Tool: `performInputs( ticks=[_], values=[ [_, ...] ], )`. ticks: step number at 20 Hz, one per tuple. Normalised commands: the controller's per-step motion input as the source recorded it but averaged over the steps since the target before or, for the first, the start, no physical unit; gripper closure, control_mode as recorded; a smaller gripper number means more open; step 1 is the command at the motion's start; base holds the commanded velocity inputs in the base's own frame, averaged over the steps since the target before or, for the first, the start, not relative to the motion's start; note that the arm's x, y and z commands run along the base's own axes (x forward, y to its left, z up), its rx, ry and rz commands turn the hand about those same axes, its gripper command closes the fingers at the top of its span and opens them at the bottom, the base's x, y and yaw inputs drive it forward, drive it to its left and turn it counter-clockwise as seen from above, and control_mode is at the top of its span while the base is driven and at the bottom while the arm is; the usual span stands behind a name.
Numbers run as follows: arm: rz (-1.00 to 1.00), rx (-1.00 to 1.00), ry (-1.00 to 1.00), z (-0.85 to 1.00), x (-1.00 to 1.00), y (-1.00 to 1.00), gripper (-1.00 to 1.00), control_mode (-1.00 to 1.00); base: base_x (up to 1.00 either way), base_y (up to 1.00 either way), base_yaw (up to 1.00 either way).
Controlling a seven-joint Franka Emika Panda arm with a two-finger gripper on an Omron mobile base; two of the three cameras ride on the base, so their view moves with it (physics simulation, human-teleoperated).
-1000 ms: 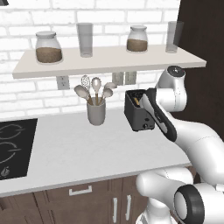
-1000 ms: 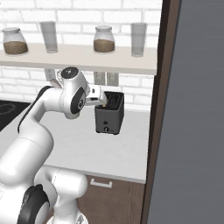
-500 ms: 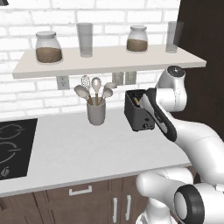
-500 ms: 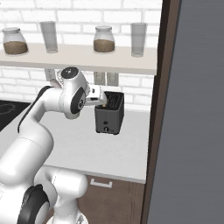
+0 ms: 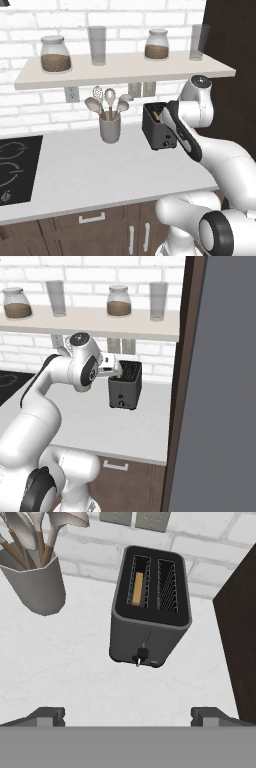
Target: Start the toaster. Once the lever pops up, take the bread to the plate on the dining counter.
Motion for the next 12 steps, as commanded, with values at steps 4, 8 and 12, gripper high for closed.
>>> performInputs(
  ticks=[4,8,12],
  values=[
    [0.0,0.0,0.0,0.0,0.0,0.0,-1.0,-1.0,0.0,0.0,0.0],
    [0.0,0.0,0.0,0.0,0.0,0.0,-1.0,-1.0,0.0,0.0,0.0],
    [0.0,0.0,0.0,0.0,0.0,0.0,-1.0,-1.0,0.0,0.0,0.0]
  ],
)
